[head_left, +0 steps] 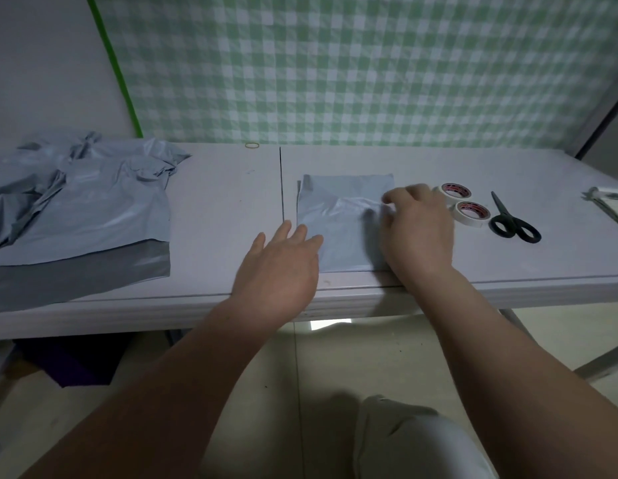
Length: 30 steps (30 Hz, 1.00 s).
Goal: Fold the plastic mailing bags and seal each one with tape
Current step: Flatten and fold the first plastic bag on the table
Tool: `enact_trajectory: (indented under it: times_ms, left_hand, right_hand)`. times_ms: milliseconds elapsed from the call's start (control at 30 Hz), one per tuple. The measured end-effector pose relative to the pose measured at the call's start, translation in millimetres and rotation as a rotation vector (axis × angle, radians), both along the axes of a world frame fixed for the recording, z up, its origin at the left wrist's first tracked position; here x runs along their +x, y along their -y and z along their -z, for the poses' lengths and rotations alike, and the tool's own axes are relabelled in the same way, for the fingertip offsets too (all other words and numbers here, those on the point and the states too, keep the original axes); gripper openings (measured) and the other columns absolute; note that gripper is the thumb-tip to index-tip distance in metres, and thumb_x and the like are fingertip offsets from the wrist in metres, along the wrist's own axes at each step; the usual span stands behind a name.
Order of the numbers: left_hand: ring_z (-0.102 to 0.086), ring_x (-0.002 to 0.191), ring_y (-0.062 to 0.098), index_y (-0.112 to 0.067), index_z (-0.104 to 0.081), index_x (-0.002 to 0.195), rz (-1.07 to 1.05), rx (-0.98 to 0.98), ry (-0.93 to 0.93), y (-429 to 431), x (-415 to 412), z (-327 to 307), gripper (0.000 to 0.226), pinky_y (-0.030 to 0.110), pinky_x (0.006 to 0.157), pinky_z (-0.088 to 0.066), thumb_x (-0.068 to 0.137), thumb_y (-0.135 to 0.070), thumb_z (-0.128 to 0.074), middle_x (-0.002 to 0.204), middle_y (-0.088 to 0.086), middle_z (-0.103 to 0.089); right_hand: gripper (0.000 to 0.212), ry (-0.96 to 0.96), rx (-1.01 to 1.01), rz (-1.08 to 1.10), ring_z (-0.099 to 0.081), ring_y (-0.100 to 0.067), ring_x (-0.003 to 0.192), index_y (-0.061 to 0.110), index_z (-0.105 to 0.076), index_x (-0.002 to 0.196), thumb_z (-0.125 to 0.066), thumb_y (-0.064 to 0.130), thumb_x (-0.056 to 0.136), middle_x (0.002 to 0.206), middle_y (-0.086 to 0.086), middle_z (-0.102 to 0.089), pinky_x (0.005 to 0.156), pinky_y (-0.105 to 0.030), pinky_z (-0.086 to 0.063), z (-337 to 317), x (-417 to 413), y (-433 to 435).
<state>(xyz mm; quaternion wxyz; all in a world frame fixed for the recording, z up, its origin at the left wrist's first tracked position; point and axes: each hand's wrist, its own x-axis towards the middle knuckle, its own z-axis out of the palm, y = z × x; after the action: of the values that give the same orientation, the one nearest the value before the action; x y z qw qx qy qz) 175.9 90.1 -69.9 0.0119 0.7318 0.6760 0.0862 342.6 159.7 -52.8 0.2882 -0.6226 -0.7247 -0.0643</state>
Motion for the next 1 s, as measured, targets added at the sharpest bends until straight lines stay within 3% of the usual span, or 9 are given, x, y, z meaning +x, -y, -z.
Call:
enact_trajectory:
  times_ms: [100, 200, 333, 433, 500, 633, 800, 933, 1000]
  left_hand:
    - [-0.01, 0.146, 0.019, -0.025, -0.033, 0.144, -0.009, 0.0, 0.009, 1, 1, -3, 0.043, 0.046, 0.117, -0.014, 0.102, -0.023, -0.023, 0.154, -0.004, -0.028]
    - [-0.008, 0.147, 0.017, -0.022, -0.028, 0.146, -0.018, -0.019, 0.039, 4, 2, -6, 0.047, 0.046, 0.117, -0.012, 0.099, -0.02, -0.025, 0.152, -0.008, -0.029]
    - [-0.011, 0.146, 0.017, -0.022, -0.029, 0.144, -0.043, -0.004, 0.036, 6, 3, -6, 0.046, 0.047, 0.116, -0.015, 0.098, -0.022, -0.022, 0.145, -0.009, -0.037]
    - [-0.01, 0.146, 0.016, -0.022, -0.031, 0.142, -0.063, -0.01, 0.024, 5, 3, -5, 0.043, 0.047, 0.115, -0.015, 0.1, -0.027, -0.021, 0.149, -0.008, -0.034]
    - [-0.008, 0.146, 0.017, -0.022, -0.028, 0.145, -0.068, -0.018, 0.014, 5, 2, -6, 0.045, 0.047, 0.115, -0.015, 0.101, -0.03, -0.023, 0.153, -0.009, -0.028]
    - [-0.009, 0.147, 0.019, -0.024, -0.027, 0.146, -0.069, -0.033, 0.017, 8, -1, -6, 0.047, 0.048, 0.115, -0.016, 0.1, -0.033, -0.024, 0.155, -0.009, -0.026]
    - [-0.014, 0.144, 0.02, -0.022, -0.042, 0.133, -0.016, -0.015, -0.059, -5, 5, -20, 0.038, 0.047, 0.114, -0.015, 0.098, -0.028, -0.029, 0.142, -0.004, -0.043]
    - [-0.038, 0.128, 0.018, -0.021, -0.032, 0.143, 0.1, -0.026, 0.12, -12, 13, -21, 0.042, 0.037, 0.109, -0.024, 0.102, -0.021, -0.024, 0.144, -0.001, -0.04]
    - [-0.031, 0.136, 0.015, -0.022, -0.023, 0.148, 0.102, -0.077, 0.069, -13, 9, -16, 0.046, 0.039, 0.114, -0.018, 0.103, -0.027, -0.017, 0.154, -0.002, -0.028]
  right_hand:
    - [0.032, -0.076, -0.122, -0.307, -0.053, -0.03, 0.114, 0.011, -0.06, 0.123, -0.047, 0.02, 0.095, 0.126, -0.011, -0.06, 0.093, -0.035, -0.038, 0, -33, 20]
    - [0.033, -0.118, -0.319, -0.454, -0.056, -0.029, 0.108, 0.013, -0.058, 0.121, -0.036, 0.024, 0.1, 0.116, -0.009, -0.064, 0.093, -0.039, -0.042, 10, -51, 36]
    - [0.033, 0.073, -0.374, -0.449, -0.047, -0.021, 0.11, 0.017, -0.048, 0.122, -0.023, 0.026, 0.102, 0.114, 0.0, -0.054, 0.099, -0.037, -0.031, 13, -44, 39]
    - [0.043, 0.196, -0.411, -0.428, -0.027, -0.02, 0.138, 0.019, -0.035, 0.141, -0.021, 0.029, 0.102, 0.148, 0.002, -0.035, 0.109, -0.038, -0.019, 12, -37, 39]
    - [0.048, 0.219, -0.445, -0.391, -0.013, -0.016, 0.145, 0.019, -0.023, 0.148, -0.02, 0.032, 0.102, 0.157, 0.004, -0.018, 0.114, -0.039, -0.01, 12, -32, 39]
    - [0.052, 0.236, -0.428, -0.322, -0.013, -0.014, 0.143, 0.02, -0.021, 0.147, -0.021, 0.039, 0.099, 0.157, 0.004, -0.015, 0.113, -0.041, -0.011, 16, -23, 36]
    - [0.056, 0.247, -0.442, -0.313, -0.006, -0.014, 0.146, 0.021, -0.015, 0.151, -0.018, 0.042, 0.099, 0.16, 0.003, -0.007, 0.115, -0.044, -0.008, 16, -23, 36]
    - [0.056, 0.257, -0.462, -0.315, -0.001, -0.016, 0.147, 0.022, -0.006, 0.152, -0.015, 0.042, 0.1, 0.16, 0.002, -0.002, 0.116, -0.044, -0.004, 16, -22, 39]
    - [0.056, 0.255, -0.445, -0.319, -0.002, -0.017, 0.147, 0.022, -0.008, 0.152, -0.015, 0.041, 0.1, 0.16, 0.001, -0.003, 0.116, -0.044, -0.006, 18, -22, 41]
